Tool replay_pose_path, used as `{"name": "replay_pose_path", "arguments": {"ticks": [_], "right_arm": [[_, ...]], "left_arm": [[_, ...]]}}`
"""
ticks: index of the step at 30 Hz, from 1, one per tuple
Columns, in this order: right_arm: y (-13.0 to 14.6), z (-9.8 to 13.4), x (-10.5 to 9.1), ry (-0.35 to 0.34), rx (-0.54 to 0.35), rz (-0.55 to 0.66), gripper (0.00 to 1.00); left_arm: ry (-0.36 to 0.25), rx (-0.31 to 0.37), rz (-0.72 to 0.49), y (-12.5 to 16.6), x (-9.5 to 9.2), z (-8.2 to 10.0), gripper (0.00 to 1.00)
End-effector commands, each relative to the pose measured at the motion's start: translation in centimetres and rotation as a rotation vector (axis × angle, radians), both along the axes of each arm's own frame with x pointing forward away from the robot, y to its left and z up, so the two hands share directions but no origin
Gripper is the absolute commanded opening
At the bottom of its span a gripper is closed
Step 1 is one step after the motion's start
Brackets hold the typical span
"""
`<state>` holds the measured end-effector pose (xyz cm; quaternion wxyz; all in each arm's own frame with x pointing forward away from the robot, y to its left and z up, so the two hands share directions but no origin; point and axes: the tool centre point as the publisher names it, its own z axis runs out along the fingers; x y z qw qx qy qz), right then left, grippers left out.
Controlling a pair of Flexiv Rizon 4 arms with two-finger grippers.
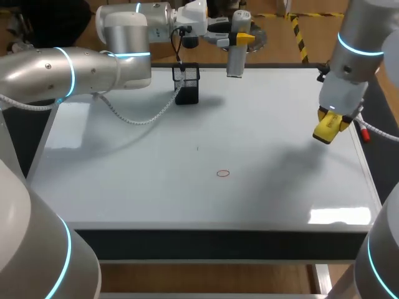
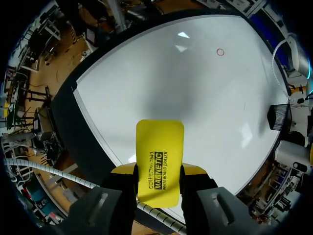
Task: Pick up the inspection probe, press it on each red-marked spot on the whiteboard one by one, put down the probe, pick up the eraser, and wipe off all the red marks.
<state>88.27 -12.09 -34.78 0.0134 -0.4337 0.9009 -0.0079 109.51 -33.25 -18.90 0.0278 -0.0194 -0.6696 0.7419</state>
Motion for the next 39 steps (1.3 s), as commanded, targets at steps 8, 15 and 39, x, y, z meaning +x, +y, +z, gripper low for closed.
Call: {"name": "replay_pose_path", "arguments": {"ticks": [8,15,39], "right_arm": [[-0.1,0.1,0.0,0.000,-0.002,0.002,0.00],[-0.1,0.1,0.0,0.000,-0.002,0.002,0.00],[-0.1,0.1,0.0,0.000,-0.002,0.002,0.00]], "left_arm": [[0.001,0.001,-0.002,0.0,0.1,0.1,0.00],[-0.025,-0.011,0.002,0.3,-1.3,0.4,0.00],[-0.067,-0.043,-0.086,3.8,-17.9,2.2,0.00]]}}
